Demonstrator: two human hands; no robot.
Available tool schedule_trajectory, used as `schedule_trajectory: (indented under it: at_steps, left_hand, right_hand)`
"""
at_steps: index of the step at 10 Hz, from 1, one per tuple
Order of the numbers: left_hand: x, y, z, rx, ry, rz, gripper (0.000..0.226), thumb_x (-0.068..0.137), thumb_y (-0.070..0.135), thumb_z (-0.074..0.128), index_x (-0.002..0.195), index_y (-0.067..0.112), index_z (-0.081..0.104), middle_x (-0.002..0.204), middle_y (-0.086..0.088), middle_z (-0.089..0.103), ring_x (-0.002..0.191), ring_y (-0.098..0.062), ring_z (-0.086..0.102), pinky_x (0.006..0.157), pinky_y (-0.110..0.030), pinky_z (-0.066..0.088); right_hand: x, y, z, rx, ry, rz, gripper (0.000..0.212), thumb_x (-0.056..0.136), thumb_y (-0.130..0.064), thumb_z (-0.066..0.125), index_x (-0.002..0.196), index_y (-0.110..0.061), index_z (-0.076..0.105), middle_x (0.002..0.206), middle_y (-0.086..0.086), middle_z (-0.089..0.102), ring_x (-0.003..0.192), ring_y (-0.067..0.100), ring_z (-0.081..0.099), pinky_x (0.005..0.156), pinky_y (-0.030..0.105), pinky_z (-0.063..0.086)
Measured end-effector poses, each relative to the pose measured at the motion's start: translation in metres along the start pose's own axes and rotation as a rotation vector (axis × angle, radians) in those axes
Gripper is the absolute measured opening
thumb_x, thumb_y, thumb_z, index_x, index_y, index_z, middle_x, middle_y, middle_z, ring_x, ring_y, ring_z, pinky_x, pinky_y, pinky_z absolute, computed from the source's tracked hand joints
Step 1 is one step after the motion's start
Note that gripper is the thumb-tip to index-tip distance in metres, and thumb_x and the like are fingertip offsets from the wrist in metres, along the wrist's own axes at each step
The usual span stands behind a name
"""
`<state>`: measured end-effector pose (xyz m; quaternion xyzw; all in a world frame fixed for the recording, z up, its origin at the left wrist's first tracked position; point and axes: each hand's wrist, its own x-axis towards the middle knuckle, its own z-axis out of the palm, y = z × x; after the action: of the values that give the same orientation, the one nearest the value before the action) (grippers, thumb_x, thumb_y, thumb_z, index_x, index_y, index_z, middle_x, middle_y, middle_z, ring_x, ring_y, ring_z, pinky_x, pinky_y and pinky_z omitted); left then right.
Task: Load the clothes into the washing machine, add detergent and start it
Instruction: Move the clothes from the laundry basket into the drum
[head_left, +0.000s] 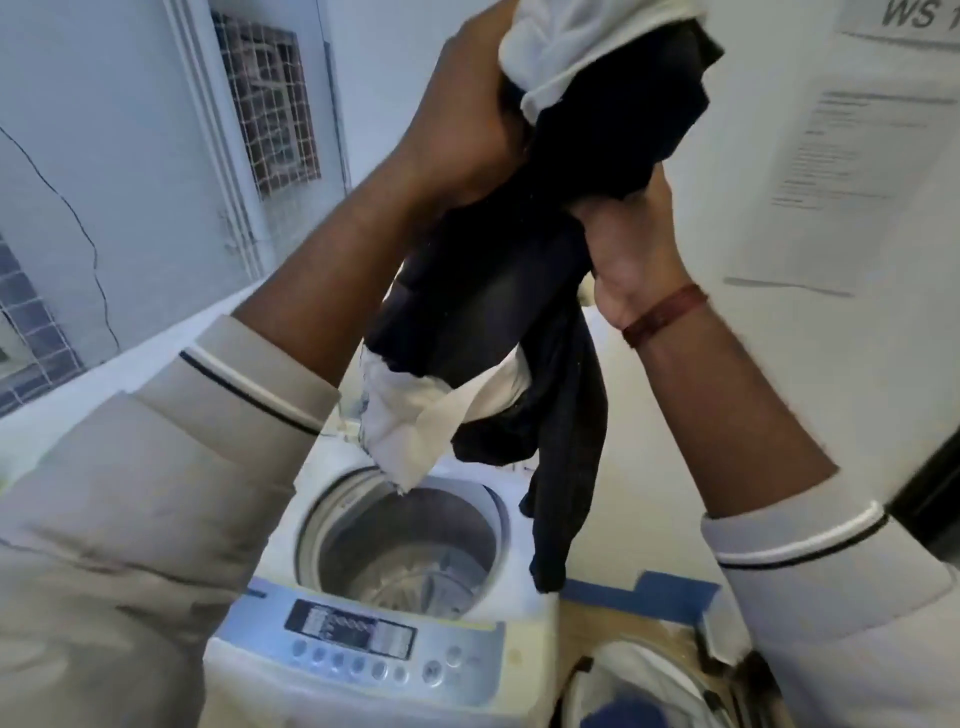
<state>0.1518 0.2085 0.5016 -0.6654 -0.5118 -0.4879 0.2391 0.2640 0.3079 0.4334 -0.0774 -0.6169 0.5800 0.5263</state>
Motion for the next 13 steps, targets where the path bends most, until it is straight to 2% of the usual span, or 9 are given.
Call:
schedule_trajectory:
  at_steps: [2,4,5,6,7,9,10,11,13]
  left_hand:
    - [-0.077,-0.087,-0.035,-0.066,-0.225,-0.165,0.052,0.083,0.02,0.056,0.129,-0.004,0.052,0.136,-0.015,0.054,0.131,-0.022,0.048,0.114,-0.043,0.033]
    - [-0.217,-0.158,-0.018,-0.254,-0.41,-0.38,0.049,0.082,0.028,0.06,0.129,0.015,0.052,0.129,0.001,0.048,0.118,0.02,0.04,0.102,-0.01,0.031]
    - [-0.277,-0.174,0.005,-0.285,-0.334,-0.535,0.053,0.087,0.048,0.061,0.128,0.016,0.051,0.127,-0.001,0.048,0.118,0.017,0.04,0.1,-0.008,0.032]
    - [-0.328,-0.199,0.028,-0.376,-0.286,-0.673,0.057,0.084,0.045,0.061,0.114,-0.003,0.057,0.117,0.013,0.062,0.105,0.019,0.052,0.092,-0.004,0.038]
    - [-0.364,-0.213,0.045,-0.158,-0.349,-0.737,0.011,0.084,0.034,0.057,0.08,0.024,0.06,0.083,0.007,0.063,0.082,-0.004,0.057,0.078,-0.031,0.048]
    - [-0.399,-0.234,0.057,-0.189,-0.349,-0.844,0.032,0.085,0.032,0.05,0.08,0.002,0.06,0.085,-0.01,0.063,0.085,-0.03,0.06,0.078,-0.047,0.049]
    - [-0.399,-0.24,0.047,-0.113,-0.709,-0.841,0.046,0.075,0.028,0.07,0.111,0.0,0.062,0.113,-0.02,0.064,0.11,-0.039,0.058,0.093,-0.048,0.046]
    - [-0.426,-0.25,0.047,0.124,-1.22,-0.844,0.098,0.07,0.022,0.083,0.148,0.007,0.026,0.154,-0.013,0.032,0.142,-0.028,0.028,0.115,-0.036,0.024]
    - [-0.453,-0.253,0.062,0.233,-1.261,-0.785,0.108,0.069,0.037,0.081,0.151,0.012,0.016,0.158,-0.01,0.022,0.146,-0.025,0.017,0.119,-0.039,0.019]
  right_hand:
    - [-0.021,0.103,0.07,-0.051,0.032,0.064,0.045,0.08,-0.004,0.069,0.123,-0.013,0.06,0.12,0.006,0.067,0.112,0.023,0.063,0.098,0.044,0.052]
    - [-0.097,0.232,0.102,0.144,0.317,0.519,0.026,0.102,-0.022,0.04,0.101,-0.015,0.065,0.084,-0.004,0.074,0.091,0.019,0.062,0.082,0.028,0.055]
    - [-0.129,0.274,0.097,0.206,0.338,0.798,0.032,0.106,-0.024,0.027,0.102,-0.017,0.058,0.089,-0.002,0.067,0.095,0.02,0.057,0.067,0.026,0.05]
    - [-0.155,0.304,0.095,0.012,0.263,0.873,0.033,0.104,-0.003,0.028,0.132,-0.002,0.044,0.111,0.015,0.058,0.09,0.019,0.059,0.074,0.032,0.052]
    - [-0.168,0.336,0.086,-0.039,0.292,0.92,0.028,0.104,-0.005,0.03,0.126,-0.007,0.048,0.109,0.012,0.06,0.09,0.02,0.062,0.095,0.048,0.048]
    - [-0.195,0.376,0.068,-0.548,0.011,0.842,0.045,0.091,0.007,0.054,0.132,-0.01,0.049,0.123,0.003,0.059,0.101,0.014,0.06,0.09,0.019,0.047]
    - [-0.203,0.392,0.051,-0.861,-0.259,0.752,0.06,0.075,-0.02,0.07,0.132,-0.022,0.051,0.128,-0.004,0.056,0.117,0.012,0.055,0.1,0.016,0.041]
    - [-0.215,0.404,0.03,-1.081,-0.494,0.874,0.088,0.068,-0.028,0.068,0.148,-0.021,0.032,0.149,0.011,0.037,0.14,0.031,0.034,0.114,0.041,0.031]
    - [-0.217,0.392,0.032,-1.156,-0.582,0.823,0.09,0.078,-0.038,0.069,0.153,-0.029,0.019,0.16,0.013,0.013,0.148,0.03,0.012,0.118,0.037,0.016]
